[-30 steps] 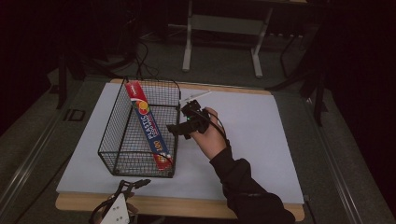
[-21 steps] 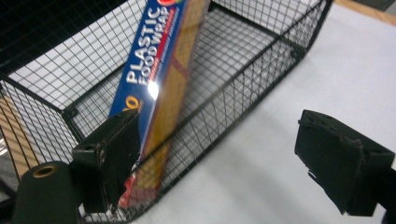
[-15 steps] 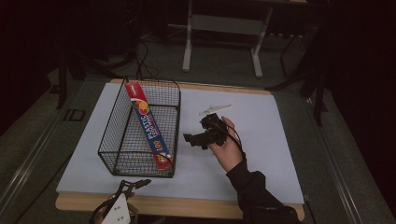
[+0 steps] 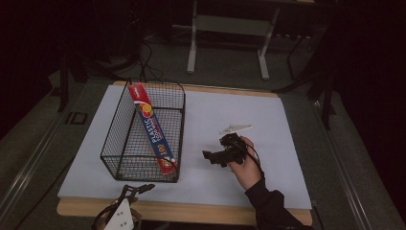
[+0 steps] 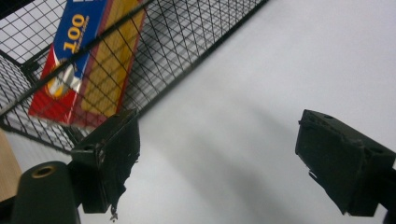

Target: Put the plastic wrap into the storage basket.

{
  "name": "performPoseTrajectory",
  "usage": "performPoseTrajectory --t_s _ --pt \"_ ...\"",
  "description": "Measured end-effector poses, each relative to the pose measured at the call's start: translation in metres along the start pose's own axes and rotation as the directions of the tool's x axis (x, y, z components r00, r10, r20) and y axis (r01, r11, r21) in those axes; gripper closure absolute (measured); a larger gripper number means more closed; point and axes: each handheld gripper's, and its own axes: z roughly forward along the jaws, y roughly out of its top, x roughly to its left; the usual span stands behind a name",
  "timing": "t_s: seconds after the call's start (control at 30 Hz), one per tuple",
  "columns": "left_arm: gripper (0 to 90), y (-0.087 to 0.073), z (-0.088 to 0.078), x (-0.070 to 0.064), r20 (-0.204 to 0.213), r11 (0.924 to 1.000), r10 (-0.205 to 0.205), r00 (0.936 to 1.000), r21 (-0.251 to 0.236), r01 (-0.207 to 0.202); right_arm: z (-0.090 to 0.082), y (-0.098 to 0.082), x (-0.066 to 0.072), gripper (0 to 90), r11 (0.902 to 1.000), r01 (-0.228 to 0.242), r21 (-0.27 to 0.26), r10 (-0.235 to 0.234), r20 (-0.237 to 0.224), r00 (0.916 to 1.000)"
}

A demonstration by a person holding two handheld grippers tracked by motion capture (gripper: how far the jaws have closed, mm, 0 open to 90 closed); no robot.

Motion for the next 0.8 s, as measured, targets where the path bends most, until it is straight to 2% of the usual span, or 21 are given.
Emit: performPoseTrajectory --t_s 0.1,0.23,0.5,0.67,0.73,0.8 --pt "0.2 0.0 0.0 0.0 0.002 1.0 0.003 1.0 0.005 -0.003 -0.002 -0.011 -0.002 13.8 1.0 -0.007 -0.002 0.007 -0.013 0.9999" --pt "0.2 0.0 0.001 -0.001 0.004 1.0 0.005 1.0 0.006 -0.005 -0.004 -0.024 -0.001 14.0 1.0 0.007 -0.004 -0.007 -0.026 0.9996" --pt "0.2 0.0 0.0 0.0 0.004 1.0 0.005 1.0 0.008 -0.005 -0.01 -0.045 -0.001 14.0 0.9997 0.016 -0.02 -0.016 -0.003 0.9999" --pt "0.2 0.001 0.0 -0.001 0.008 1.0 0.005 1.0 0.005 -0.005 -0.004 -0.05 -0.004 14.0 0.9999 0.014 -0.007 -0.014 0.009 0.9999" --pt "0.2 0.001 -0.001 -0.001 0.011 1.0 0.006 0.9999 0.004 -0.006 -0.004 -0.05 -0.003 14.0 0.9999 0.01 -0.01 -0.01 -0.001 1.0" --pt "0.2 0.001 -0.001 -0.001 0.012 1.0 0.006 0.9999 0.004 -0.006 -0.003 -0.049 -0.001 14.0 0.9996 0.023 -0.016 -0.023 -0.002 0.9997"
